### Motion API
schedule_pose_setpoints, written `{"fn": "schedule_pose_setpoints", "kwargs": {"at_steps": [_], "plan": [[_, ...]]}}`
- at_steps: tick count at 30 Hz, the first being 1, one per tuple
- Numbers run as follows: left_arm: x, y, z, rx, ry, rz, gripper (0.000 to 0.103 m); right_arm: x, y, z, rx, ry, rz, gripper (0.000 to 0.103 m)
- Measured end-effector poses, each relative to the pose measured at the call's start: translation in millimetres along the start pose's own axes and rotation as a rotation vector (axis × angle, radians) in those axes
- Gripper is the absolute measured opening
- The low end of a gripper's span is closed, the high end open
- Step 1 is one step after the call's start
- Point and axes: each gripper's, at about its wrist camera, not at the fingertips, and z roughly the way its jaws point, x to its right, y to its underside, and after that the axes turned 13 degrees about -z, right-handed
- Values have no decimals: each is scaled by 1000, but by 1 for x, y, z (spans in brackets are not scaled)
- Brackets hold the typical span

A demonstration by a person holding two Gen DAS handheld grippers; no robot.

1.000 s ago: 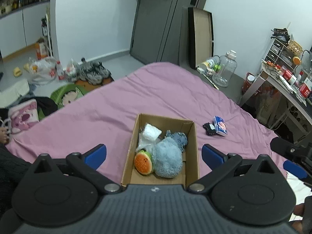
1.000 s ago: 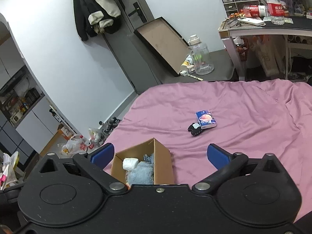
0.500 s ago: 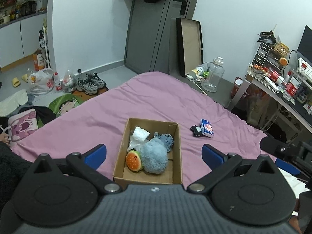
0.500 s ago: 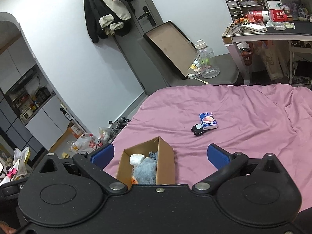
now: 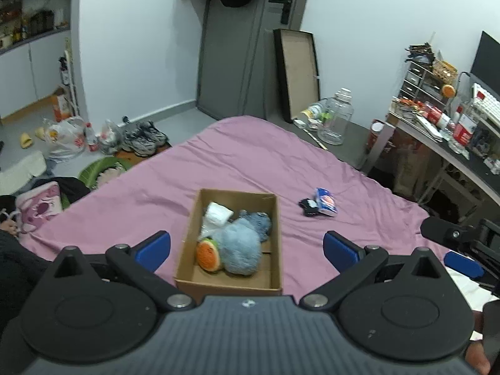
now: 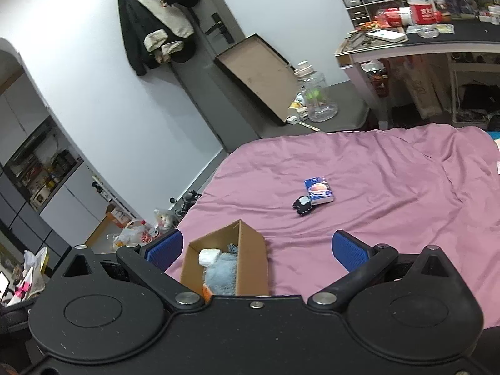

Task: Organize soft objects
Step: 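Move both tools back over the bed toward the tissue pack and black plush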

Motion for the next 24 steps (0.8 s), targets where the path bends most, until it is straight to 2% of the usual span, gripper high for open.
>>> {"fn": "schedule_pose_setpoints", "kwargs": {"at_steps": [10, 24], "plan": [[21, 6, 24, -38, -41, 62, 103, 28, 3, 10, -11, 13, 55, 103], [49, 6, 72, -70, -47, 60, 103, 65, -2, 63, -85, -11, 73, 103]]}}
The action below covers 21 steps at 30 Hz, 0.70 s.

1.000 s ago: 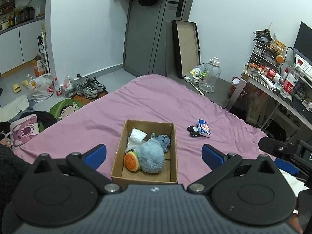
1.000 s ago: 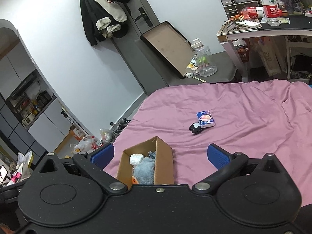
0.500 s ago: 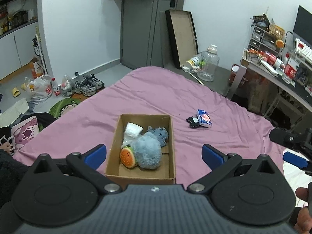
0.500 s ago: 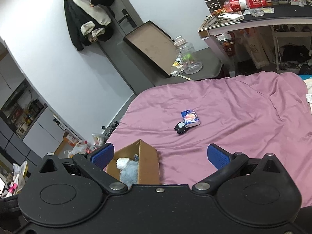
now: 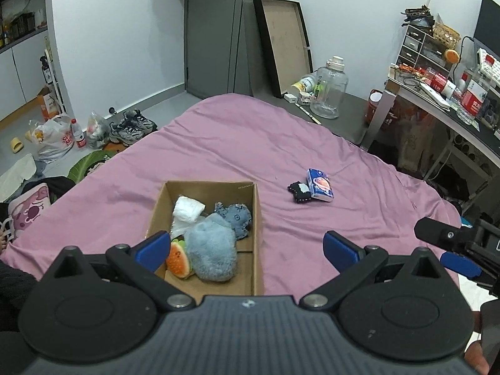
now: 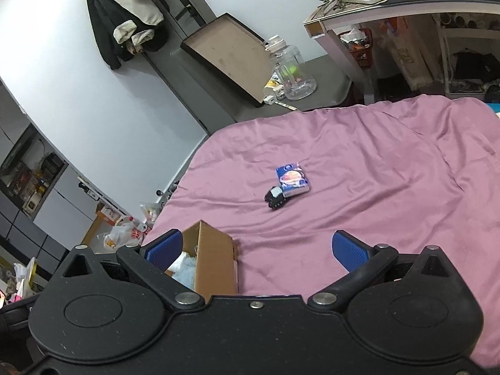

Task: Organize soft objects
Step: 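Move both tools back over the bed toward the tissue pack and black plush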

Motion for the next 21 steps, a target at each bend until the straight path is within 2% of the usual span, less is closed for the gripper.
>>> {"fn": "schedule_pose_setpoints", "kwargs": {"at_steps": [5, 8, 19, 21], "plan": [[5, -10, 16, 1, 5, -32, 103, 9, -18, 23, -29, 1, -26, 103], [9, -17, 25, 8, 7, -41, 103, 13, -28, 33, -16, 13, -52, 103], [45, -32, 72, -9, 23, -45, 100, 45, -53, 77, -40, 0, -35, 103], [51, -34, 81, -14, 32, -61, 96, 51, -55, 87, -48, -1, -37, 103]]}}
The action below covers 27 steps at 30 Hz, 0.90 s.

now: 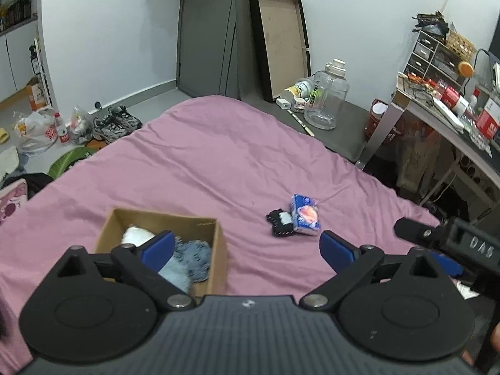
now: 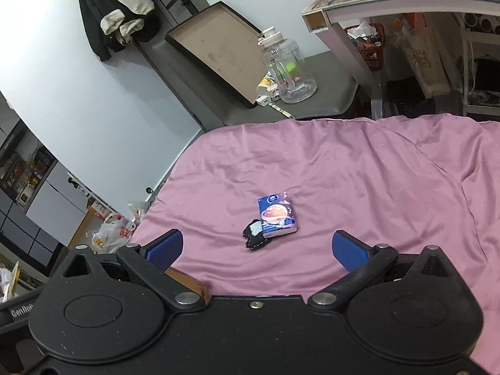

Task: Organize soft objects
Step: 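Move both tools back over the bed toward the tissue pack and black plush, then grasp the blue tissue pack with the right tool while the left tool grasps the black-and-white plush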

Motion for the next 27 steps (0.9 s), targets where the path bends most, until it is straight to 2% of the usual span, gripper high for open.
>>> {"fn": "schedule_pose_setpoints", "kwargs": {"at_steps": [7, 12, 22, 25, 27], "plan": [[17, -10, 36, -30, -6, -18, 82, 23, -5, 36, -30, -33, 43, 102], [25, -15, 63, -56, -20, -50, 68, 35, -5, 66, -62, -64, 65, 101], [37, -18, 129, -124, -79, -100, 54, 65, -4, 130, -134, -132, 135, 97], [37, -18, 150, -154, -103, -127, 48, 71, -3, 150, -157, -168, 159, 85], [35, -19, 162, -171, -113, -149, 46, 75, -1, 162, -177, -179, 181, 84]]}}
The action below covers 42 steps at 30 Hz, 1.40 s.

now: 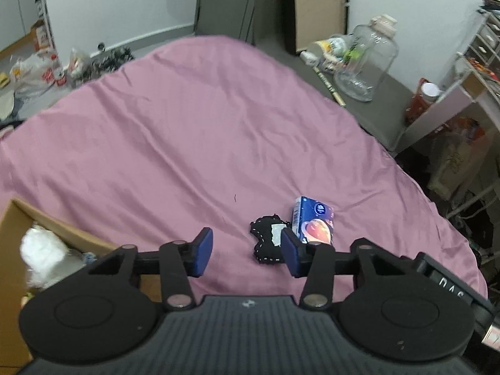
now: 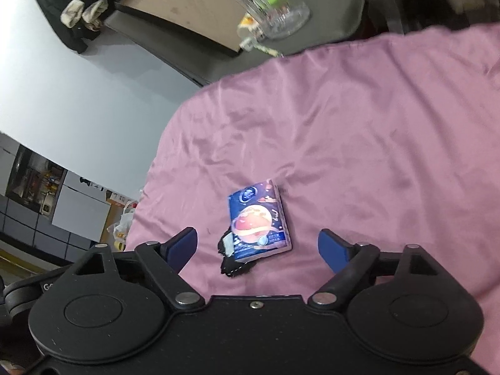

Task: Organize soft objects
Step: 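Grasp the blue tissue pack with the right tool while the left tool grasps the black-and-white plush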

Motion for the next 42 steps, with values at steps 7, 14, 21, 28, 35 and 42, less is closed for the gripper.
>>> {"fn": "schedule_pose_setpoints", "kwargs": {"at_steps": [7, 14, 21, 28, 35, 42], "plan": [[5, -7, 34, -41, -43, -26, 46, 13, 4, 32, -47, -12, 38, 84], [7, -14, 64, -74, -76, -49, 46, 17, -5, 49, -37, -41, 38, 84], [6, -15, 80, -90, -80, -79, 46, 2, -5, 56, -54, 3, -82, 79], [9, -9, 87, -88, -77, -96, 47, 7, -6, 48, -75, 38, -102, 41], [19, -1, 89, -108, -48, -86, 54, 12, -7, 33, -58, 91, -100, 40], [20, 9, 94, -99, -44, -83, 57, 12, -7, 22, -79, 147, -150, 40]]}}
